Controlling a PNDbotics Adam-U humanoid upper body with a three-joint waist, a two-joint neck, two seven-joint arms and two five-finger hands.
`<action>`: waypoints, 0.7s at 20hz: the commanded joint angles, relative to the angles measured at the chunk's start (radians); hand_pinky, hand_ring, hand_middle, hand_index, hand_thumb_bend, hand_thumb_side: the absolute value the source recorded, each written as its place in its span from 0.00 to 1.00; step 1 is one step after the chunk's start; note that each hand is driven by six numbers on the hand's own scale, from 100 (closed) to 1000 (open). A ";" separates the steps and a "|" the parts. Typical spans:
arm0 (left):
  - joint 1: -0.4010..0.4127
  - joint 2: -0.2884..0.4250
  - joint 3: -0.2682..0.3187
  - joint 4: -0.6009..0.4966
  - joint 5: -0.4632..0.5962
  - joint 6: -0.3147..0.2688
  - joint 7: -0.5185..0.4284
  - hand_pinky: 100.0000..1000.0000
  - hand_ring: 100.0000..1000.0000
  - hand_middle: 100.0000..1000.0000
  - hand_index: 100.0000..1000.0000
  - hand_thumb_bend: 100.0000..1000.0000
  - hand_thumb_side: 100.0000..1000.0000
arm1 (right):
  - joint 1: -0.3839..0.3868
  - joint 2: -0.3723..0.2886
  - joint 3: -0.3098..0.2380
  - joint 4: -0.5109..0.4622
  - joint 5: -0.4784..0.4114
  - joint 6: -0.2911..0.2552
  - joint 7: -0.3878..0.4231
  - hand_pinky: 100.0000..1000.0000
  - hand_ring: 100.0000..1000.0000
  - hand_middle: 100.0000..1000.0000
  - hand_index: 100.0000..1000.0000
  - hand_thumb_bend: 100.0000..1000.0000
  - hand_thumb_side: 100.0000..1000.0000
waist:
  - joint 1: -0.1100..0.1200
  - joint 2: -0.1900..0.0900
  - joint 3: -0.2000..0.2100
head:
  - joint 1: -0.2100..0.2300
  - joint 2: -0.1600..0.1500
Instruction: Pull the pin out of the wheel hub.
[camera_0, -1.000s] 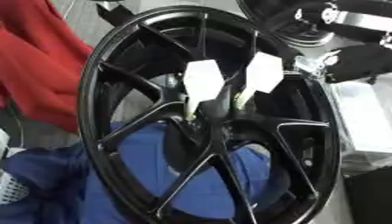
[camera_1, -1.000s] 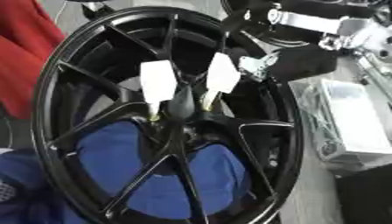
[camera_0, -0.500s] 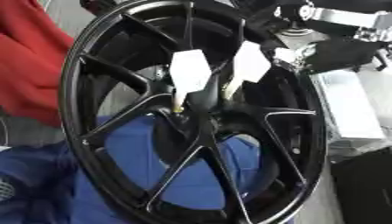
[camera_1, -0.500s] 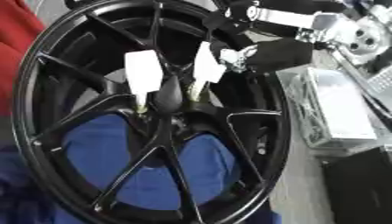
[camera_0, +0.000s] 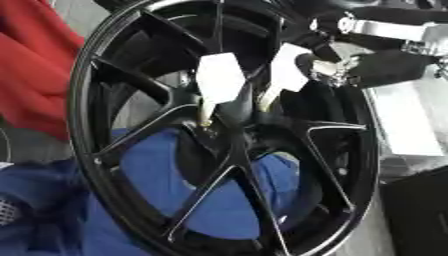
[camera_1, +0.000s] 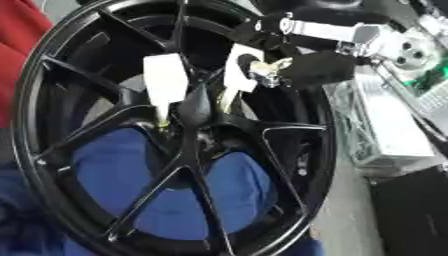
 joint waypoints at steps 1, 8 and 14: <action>-0.011 0.012 0.009 -0.022 -0.003 -0.003 0.001 0.53 0.66 0.53 0.64 0.50 0.41 | -0.005 -0.019 -0.011 -0.009 0.023 -0.004 -0.002 0.93 0.96 0.90 0.96 0.00 0.67 | 0.010 -0.014 -0.001 | 0.002 0.001; -0.010 0.009 0.009 -0.022 -0.003 -0.002 -0.001 0.53 0.66 0.53 0.64 0.49 0.41 | 0.001 -0.016 -0.008 -0.009 0.062 -0.015 -0.004 0.92 0.95 0.89 0.95 0.00 0.63 | 0.010 -0.008 0.001 | 0.000 -0.003; -0.012 0.006 0.010 -0.022 -0.002 -0.003 -0.001 0.53 0.66 0.53 0.64 0.49 0.41 | 0.005 -0.014 -0.001 -0.009 0.086 -0.016 -0.005 0.91 0.94 0.87 0.94 0.00 0.60 | 0.010 -0.001 0.003 | -0.004 -0.007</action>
